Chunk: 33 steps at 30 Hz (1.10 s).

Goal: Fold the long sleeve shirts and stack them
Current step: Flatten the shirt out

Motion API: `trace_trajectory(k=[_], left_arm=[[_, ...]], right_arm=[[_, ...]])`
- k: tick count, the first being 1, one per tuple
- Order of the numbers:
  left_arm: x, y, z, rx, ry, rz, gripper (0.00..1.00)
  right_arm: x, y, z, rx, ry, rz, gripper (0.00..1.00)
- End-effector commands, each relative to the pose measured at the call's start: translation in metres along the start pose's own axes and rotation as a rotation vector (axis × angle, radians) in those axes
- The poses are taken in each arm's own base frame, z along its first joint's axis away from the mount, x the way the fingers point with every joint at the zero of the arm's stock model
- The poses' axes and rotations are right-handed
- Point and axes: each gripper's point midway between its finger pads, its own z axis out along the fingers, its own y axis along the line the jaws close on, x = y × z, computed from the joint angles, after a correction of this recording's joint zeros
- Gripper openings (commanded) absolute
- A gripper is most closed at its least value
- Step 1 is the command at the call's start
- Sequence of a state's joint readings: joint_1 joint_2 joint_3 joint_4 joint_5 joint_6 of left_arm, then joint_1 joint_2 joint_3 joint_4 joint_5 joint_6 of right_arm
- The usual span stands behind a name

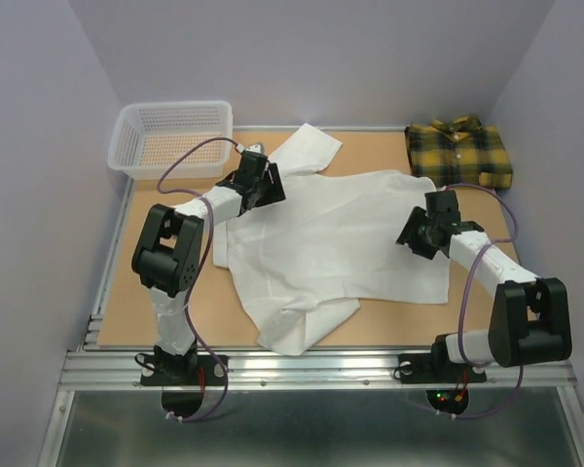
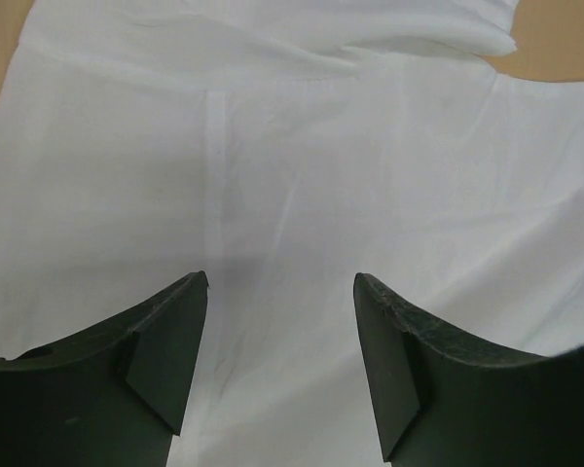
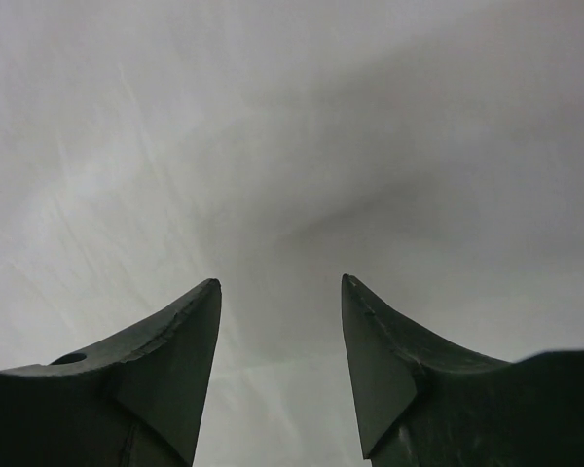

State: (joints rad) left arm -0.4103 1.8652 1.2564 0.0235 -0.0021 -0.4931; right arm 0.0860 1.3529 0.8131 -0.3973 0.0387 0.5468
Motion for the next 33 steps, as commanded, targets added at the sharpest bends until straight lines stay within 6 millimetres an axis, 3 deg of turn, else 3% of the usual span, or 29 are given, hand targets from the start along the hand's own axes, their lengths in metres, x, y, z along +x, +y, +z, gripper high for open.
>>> trace_trajectory(k=[1, 6, 11, 17, 21, 27, 29, 30, 31, 32, 33], left_arm=[[-0.024, -0.007, 0.015, 0.001, -0.054, 0.029, 0.71], [-0.006, 0.012, 0.041, -0.07, -0.005, -0.004, 0.7], [0.009, 0.04, 0.053, -0.16, 0.057, -0.056, 0.7], [0.002, 0.065, 0.057, -0.216, 0.06, -0.105, 0.7], [-0.005, 0.075, 0.056, -0.231, 0.055, -0.131, 0.7], [-0.02, 0.056, 0.044, -0.158, 0.041, -0.126, 0.74], [-0.027, 0.044, 0.034, -0.119, 0.033, -0.126, 0.77], [-0.035, 0.035, 0.021, -0.097, 0.009, -0.118, 0.79], [-0.038, 0.031, 0.013, -0.088, 0.002, -0.113, 0.82], [-0.034, 0.031, 0.006, -0.085, 0.005, -0.098, 0.83], [-0.044, 0.023, -0.011, -0.063, -0.028, -0.089, 0.83]], right_arm=[[0.027, -0.01, 0.002, 0.009, 0.063, 0.061, 0.58], [0.066, -0.035, 0.011, 0.092, 0.155, 0.12, 0.61], [0.079, -0.053, 0.009, 0.159, 0.178, 0.203, 0.67], [0.093, -0.082, 0.004, 0.234, 0.201, 0.304, 0.71], [0.094, -0.09, 0.0, 0.245, 0.195, 0.343, 0.71], [0.072, -0.08, -0.013, 0.193, 0.141, 0.275, 0.73], [0.047, -0.066, -0.023, 0.126, 0.079, 0.217, 0.73], [0.038, -0.06, -0.026, 0.104, 0.06, 0.2, 0.73], [0.016, -0.05, -0.033, 0.07, 0.01, 0.167, 0.73], [0.008, -0.04, -0.037, 0.029, 0.006, 0.153, 0.73], [-0.003, -0.033, -0.04, 0.008, -0.015, 0.139, 0.73]])
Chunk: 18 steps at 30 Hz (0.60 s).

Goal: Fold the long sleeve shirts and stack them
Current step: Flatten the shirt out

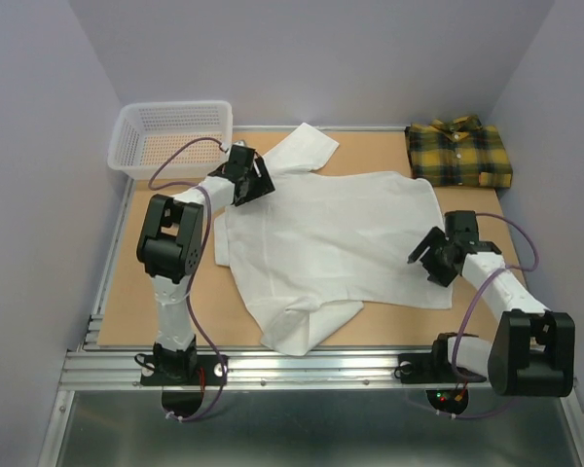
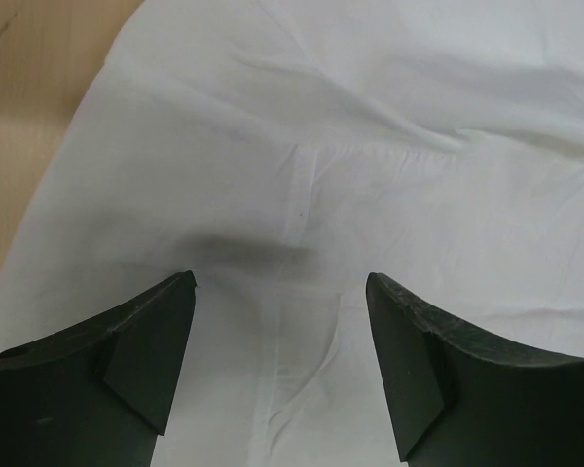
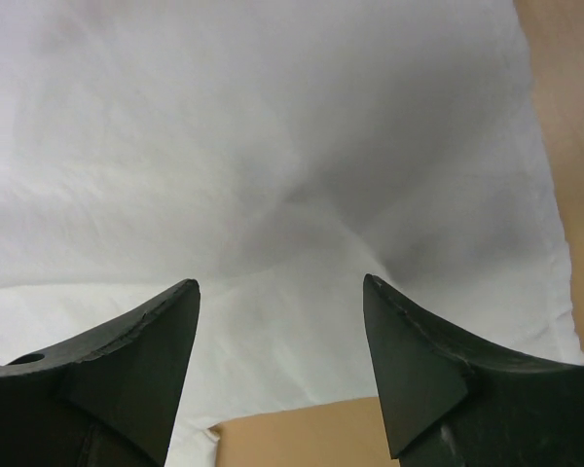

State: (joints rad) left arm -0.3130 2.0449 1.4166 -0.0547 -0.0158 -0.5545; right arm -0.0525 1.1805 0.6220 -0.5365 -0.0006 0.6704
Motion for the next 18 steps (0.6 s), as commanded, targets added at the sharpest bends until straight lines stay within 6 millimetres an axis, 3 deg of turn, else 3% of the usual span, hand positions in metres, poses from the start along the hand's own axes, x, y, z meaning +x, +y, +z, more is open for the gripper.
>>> trace_trajectory(k=[1, 2, 3, 5, 7, 12, 18], left_arm=[[-0.023, -0.023, -0.068, 0.071, -0.072, 0.044, 0.83], [-0.012, -0.014, -0.071, 0.051, -0.058, 0.052, 0.84], [-0.015, -0.013, -0.085, 0.058, -0.075, 0.065, 0.84], [0.0, 0.005, -0.094, 0.023, -0.06, 0.086, 0.84], [0.014, 0.017, -0.097, 0.002, -0.037, 0.102, 0.84], [0.059, 0.048, -0.097, -0.042, 0.051, 0.119, 0.83], [0.089, 0.089, -0.102, -0.168, 0.113, 0.154, 0.81]], right_arm=[[-0.054, 0.049, -0.036, -0.14, -0.134, -0.115, 0.73], [-0.067, 0.063, -0.042, -0.161, -0.163, -0.15, 0.73], [-0.074, 0.071, -0.044, -0.173, -0.177, -0.168, 0.73], [-0.085, 0.091, -0.043, -0.197, -0.189, -0.213, 0.73], [-0.087, 0.105, -0.04, -0.208, -0.186, -0.247, 0.73], [-0.112, 0.124, -0.034, -0.199, -0.237, -0.261, 0.73], [-0.151, 0.147, -0.026, -0.178, -0.307, -0.307, 0.73]])
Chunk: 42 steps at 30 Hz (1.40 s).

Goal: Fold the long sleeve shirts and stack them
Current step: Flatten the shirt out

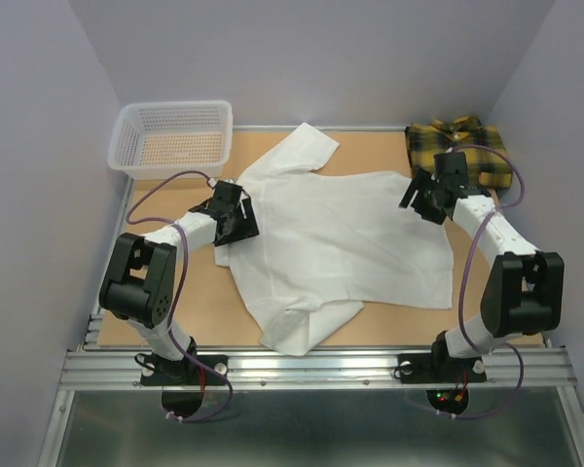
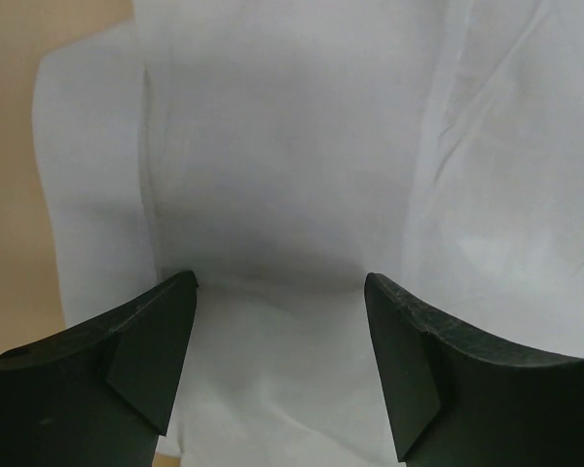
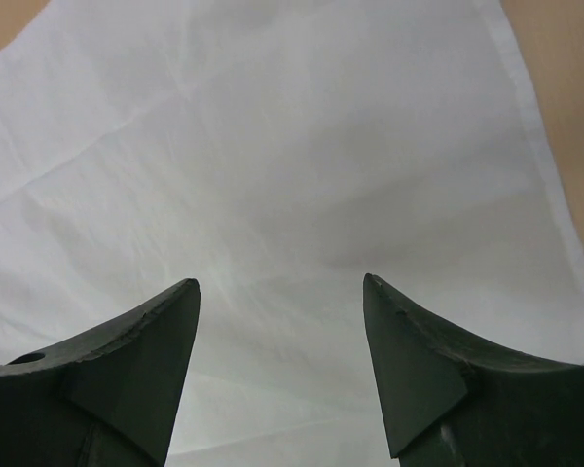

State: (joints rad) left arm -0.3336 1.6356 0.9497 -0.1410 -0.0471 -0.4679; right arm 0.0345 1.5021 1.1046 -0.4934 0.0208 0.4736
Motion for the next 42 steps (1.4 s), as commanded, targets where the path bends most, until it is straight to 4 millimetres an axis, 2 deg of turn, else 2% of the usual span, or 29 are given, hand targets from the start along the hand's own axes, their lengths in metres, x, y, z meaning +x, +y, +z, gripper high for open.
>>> trace_trajectory(k=[1, 2, 6, 11, 15, 18, 21, 25, 29, 32, 36, 39, 42], left_arm=[[0.012, 0.028, -0.006, -0.09, 0.014, 0.032, 0.8], [0.02, 0.036, -0.007, -0.097, 0.034, 0.026, 0.8], [0.028, 0.06, -0.013, -0.134, 0.042, -0.011, 0.8], [0.025, 0.09, -0.025, -0.181, 0.019, -0.068, 0.8], [0.013, 0.11, -0.042, -0.211, -0.04, -0.103, 0.8], [-0.002, 0.105, -0.052, -0.187, -0.095, -0.096, 0.81], [-0.015, 0.089, -0.059, -0.112, -0.13, -0.093, 0.85], [-0.025, 0.078, -0.062, -0.061, -0.162, -0.085, 0.86], [-0.018, 0.08, -0.052, -0.07, -0.135, -0.095, 0.86], [-0.009, 0.08, -0.042, -0.065, -0.097, -0.104, 0.86], [-0.003, 0.078, -0.037, -0.056, -0.078, -0.111, 0.86], [-0.003, 0.078, -0.037, -0.055, -0.079, -0.114, 0.86], [-0.005, 0.077, -0.038, -0.051, -0.089, -0.114, 0.86]], right_arm=[[-0.061, 0.02, 0.001, -0.02, -0.151, -0.055, 0.73], [-0.072, 0.027, 0.001, -0.036, -0.175, -0.07, 0.73], [-0.091, 0.038, 0.014, -0.049, -0.197, -0.094, 0.73], [-0.101, 0.053, 0.037, -0.099, -0.184, -0.138, 0.73], [-0.096, 0.081, 0.053, -0.196, -0.158, -0.194, 0.71], [-0.086, 0.105, 0.071, -0.224, -0.144, -0.285, 0.7], [-0.079, 0.112, 0.084, -0.223, -0.125, -0.283, 0.68], [-0.067, 0.111, 0.098, -0.205, -0.113, -0.268, 0.68], [-0.063, 0.108, 0.113, -0.187, -0.105, -0.257, 0.67], [-0.058, 0.093, 0.133, -0.116, -0.096, -0.24, 0.66], [-0.049, 0.084, 0.151, -0.08, -0.072, -0.243, 0.65], [-0.041, 0.077, 0.163, -0.052, -0.053, -0.236, 0.64], [-0.043, 0.064, 0.172, 0.007, -0.064, -0.235, 0.64]])
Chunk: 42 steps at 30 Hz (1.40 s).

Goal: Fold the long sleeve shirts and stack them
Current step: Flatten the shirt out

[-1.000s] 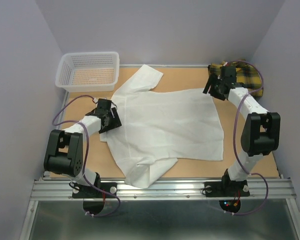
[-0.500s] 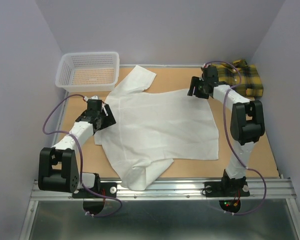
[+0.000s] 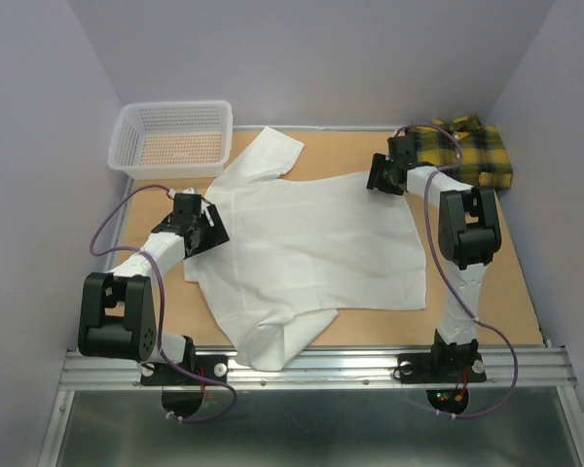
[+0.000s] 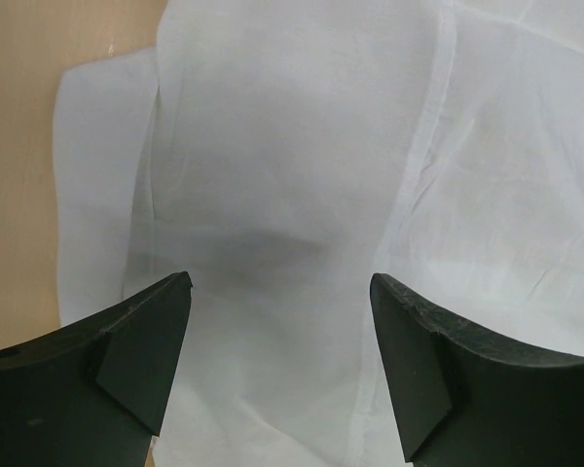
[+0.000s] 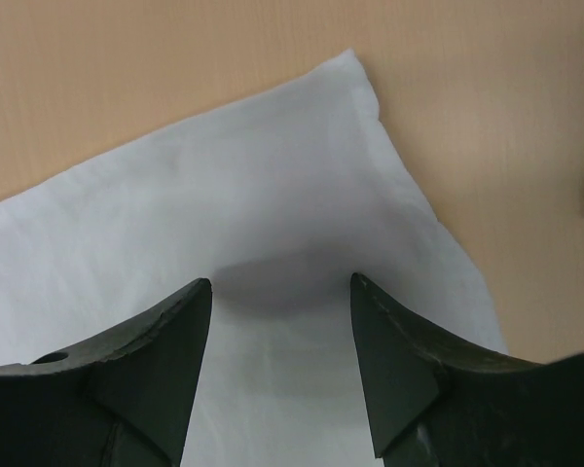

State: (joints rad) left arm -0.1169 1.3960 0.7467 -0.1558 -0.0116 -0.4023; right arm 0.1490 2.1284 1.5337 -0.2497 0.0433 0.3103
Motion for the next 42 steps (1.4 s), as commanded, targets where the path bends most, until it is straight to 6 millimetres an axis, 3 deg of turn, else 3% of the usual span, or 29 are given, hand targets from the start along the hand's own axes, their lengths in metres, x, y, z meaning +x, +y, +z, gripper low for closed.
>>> trace_trajectory(k=[1, 4, 7, 11, 12, 15, 16, 21, 24, 25, 26, 27, 30, 31, 33, 34, 36, 42], left_arm=[[-0.01, -0.008, -0.004, 0.03, -0.041, -0.004, 0.86], [-0.012, -0.009, -0.005, 0.035, -0.047, -0.005, 0.86], [-0.014, -0.017, -0.01, 0.076, -0.047, -0.008, 0.86], [-0.017, -0.023, -0.019, 0.107, -0.06, -0.018, 0.86], [-0.017, -0.024, -0.022, 0.117, -0.065, -0.02, 0.86], [-0.012, -0.025, -0.026, 0.133, -0.06, -0.039, 0.86], [-0.006, -0.024, -0.028, 0.136, -0.052, -0.048, 0.86], [0.015, -0.017, -0.032, 0.132, -0.031, -0.085, 0.82], [0.033, -0.014, -0.032, 0.127, -0.003, -0.126, 0.76], [0.038, -0.017, -0.034, 0.127, 0.008, -0.139, 0.74], [0.044, -0.015, -0.037, 0.109, 0.03, -0.155, 0.72], [0.046, -0.018, -0.041, 0.118, 0.032, -0.165, 0.71], [0.06, -0.022, -0.047, 0.104, 0.049, -0.178, 0.7], [0.064, -0.021, -0.049, 0.096, 0.051, -0.188, 0.7], [0.075, -0.008, -0.048, 0.033, 0.067, -0.193, 0.7], [0.08, -0.005, -0.047, 0.017, 0.076, -0.197, 0.7], [0.09, -0.003, -0.046, 0.008, 0.094, -0.214, 0.7], [0.101, 0.002, -0.048, -0.05, 0.126, -0.275, 0.7]], right_arm=[[-0.01, -0.025, 0.019, 0.098, -0.032, 0.016, 0.64], [-0.018, -0.042, 0.026, 0.15, -0.047, 0.021, 0.64], [-0.039, -0.056, 0.027, 0.175, -0.087, 0.03, 0.65], [-0.069, -0.039, 0.015, 0.105, -0.137, 0.002, 0.69], [-0.082, -0.032, 0.0, 0.076, -0.167, 0.006, 0.7], [-0.09, -0.014, -0.028, 0.02, -0.193, 0.021, 0.71], [-0.09, -0.008, -0.049, 0.003, -0.208, 0.02, 0.72], [-0.051, 0.005, -0.101, -0.096, -0.158, 0.088, 0.72], [-0.005, 0.003, -0.125, -0.134, -0.087, 0.137, 0.7], [0.006, 0.002, -0.13, -0.139, -0.071, 0.155, 0.7], [0.005, 0.004, -0.149, -0.159, -0.094, 0.173, 0.69], [0.035, 0.001, -0.149, -0.164, -0.032, 0.212, 0.69], [0.055, 0.001, -0.176, -0.202, -0.032, 0.25, 0.64], [0.081, -0.006, -0.174, -0.186, 0.011, 0.258, 0.61], [0.096, -0.011, -0.184, -0.185, 0.019, 0.257, 0.6], [0.119, -0.02, -0.181, -0.157, 0.058, 0.258, 0.59], [0.142, -0.032, -0.181, -0.113, 0.084, 0.266, 0.59], [0.159, -0.045, -0.187, -0.058, 0.111, 0.251, 0.59]])
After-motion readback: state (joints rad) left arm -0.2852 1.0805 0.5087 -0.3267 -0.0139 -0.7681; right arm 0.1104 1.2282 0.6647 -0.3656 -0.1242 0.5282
